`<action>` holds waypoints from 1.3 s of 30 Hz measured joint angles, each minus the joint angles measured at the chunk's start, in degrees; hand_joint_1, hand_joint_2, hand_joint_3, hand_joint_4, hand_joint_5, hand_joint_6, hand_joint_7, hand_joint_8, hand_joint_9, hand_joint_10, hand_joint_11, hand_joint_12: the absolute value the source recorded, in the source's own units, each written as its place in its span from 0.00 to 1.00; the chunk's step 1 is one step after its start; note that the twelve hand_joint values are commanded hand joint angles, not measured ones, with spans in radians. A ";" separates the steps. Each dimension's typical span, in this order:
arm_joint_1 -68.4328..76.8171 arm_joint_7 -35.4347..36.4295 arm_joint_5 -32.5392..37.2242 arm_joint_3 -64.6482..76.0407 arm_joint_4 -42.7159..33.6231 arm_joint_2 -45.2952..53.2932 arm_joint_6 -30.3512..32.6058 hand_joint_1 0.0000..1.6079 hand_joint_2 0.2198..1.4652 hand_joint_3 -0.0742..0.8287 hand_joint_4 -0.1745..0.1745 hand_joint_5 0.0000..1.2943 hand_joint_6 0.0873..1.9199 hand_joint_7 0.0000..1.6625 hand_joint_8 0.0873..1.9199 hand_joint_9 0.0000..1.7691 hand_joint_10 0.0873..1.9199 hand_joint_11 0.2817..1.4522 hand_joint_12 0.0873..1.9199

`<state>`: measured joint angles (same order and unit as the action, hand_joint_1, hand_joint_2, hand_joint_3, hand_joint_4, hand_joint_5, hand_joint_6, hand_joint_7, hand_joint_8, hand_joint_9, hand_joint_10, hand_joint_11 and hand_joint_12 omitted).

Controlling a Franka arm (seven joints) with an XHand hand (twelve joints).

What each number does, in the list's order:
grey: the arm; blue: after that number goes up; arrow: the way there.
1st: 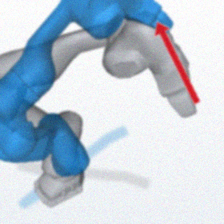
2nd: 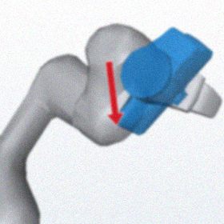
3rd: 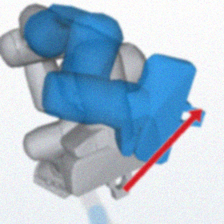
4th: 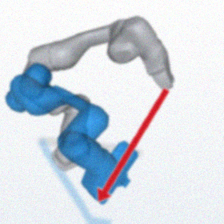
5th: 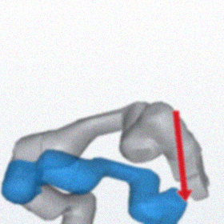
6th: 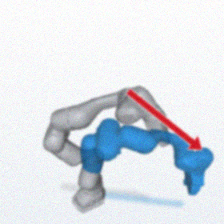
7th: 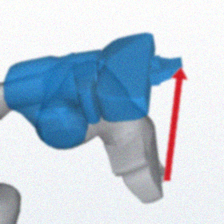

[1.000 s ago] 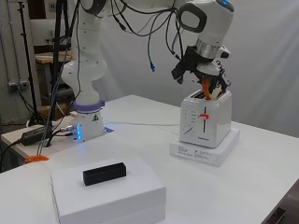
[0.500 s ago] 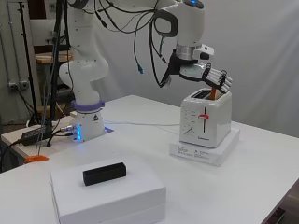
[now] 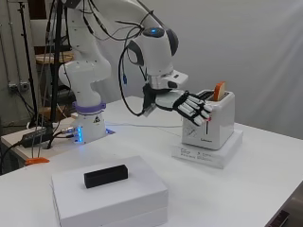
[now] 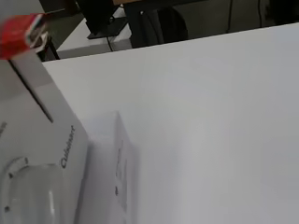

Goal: Teleoperate dual arm-hand system to toast a bread

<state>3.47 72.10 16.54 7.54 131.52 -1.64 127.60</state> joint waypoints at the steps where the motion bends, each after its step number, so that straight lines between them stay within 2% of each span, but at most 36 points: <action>1: 1.04 -1.07 -1.14 1.77 0.00 0.11 0.13 0.00 0.61 0.08 0.47 0.14 0.00 0.25 0.00 0.31 0.00 0.17 0.00; 4: 4.40 -1.63 -4.29 6.97 -0.30 1.03 0.36 0.00 0.60 0.08 0.50 0.11 0.00 0.24 0.00 0.30 0.00 0.18 0.00; 6: 5.51 -0.14 -4.00 9.36 -1.20 2.55 -0.05 0.00 0.61 0.08 0.52 0.10 0.00 0.21 0.00 0.29 0.00 0.17 0.00; 13: 3.52 8.38 6.12 2.80 -6.12 10.67 -0.69 0.03 0.61 0.08 0.55 0.14 0.00 0.21 0.00 0.28 0.00 0.16 0.00; 16: 3.01 12.64 8.71 1.16 -7.16 11.88 -0.95 0.02 0.61 0.08 0.52 0.18 0.00 0.28 0.00 0.33 0.00 0.19 0.00; 20: 2.84 10.51 8.03 0.72 -8.46 13.61 -1.20 0.01 0.60 0.08 0.48 0.18 0.00 0.30 0.00 0.36 0.00 0.19 0.00; 24: 2.31 8.67 7.50 0.35 -10.06 16.16 -1.54 0.01 0.59 0.07 0.49 0.16 0.00 0.29 0.00 0.35 0.00 0.19 0.00; 30: 1.09 9.97 9.25 -0.66 -10.33 19.42 0.00 0.01 0.58 0.07 0.48 0.16 0.00 0.30 0.00 0.35 0.00 0.19 0.00; 34: 0.34 11.09 9.85 -1.42 -10.29 21.97 0.66 0.15 0.70 0.09 0.50 0.18 0.00 0.32 0.00 0.36 0.00 0.21 0.00; 39: -0.11 11.21 10.37 -1.85 -10.26 23.79 0.37 0.17 0.72 0.09 0.51 0.19 0.00 0.32 0.00 0.36 0.00 0.22 0.00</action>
<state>3.37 83.31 26.90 5.69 121.26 22.15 127.97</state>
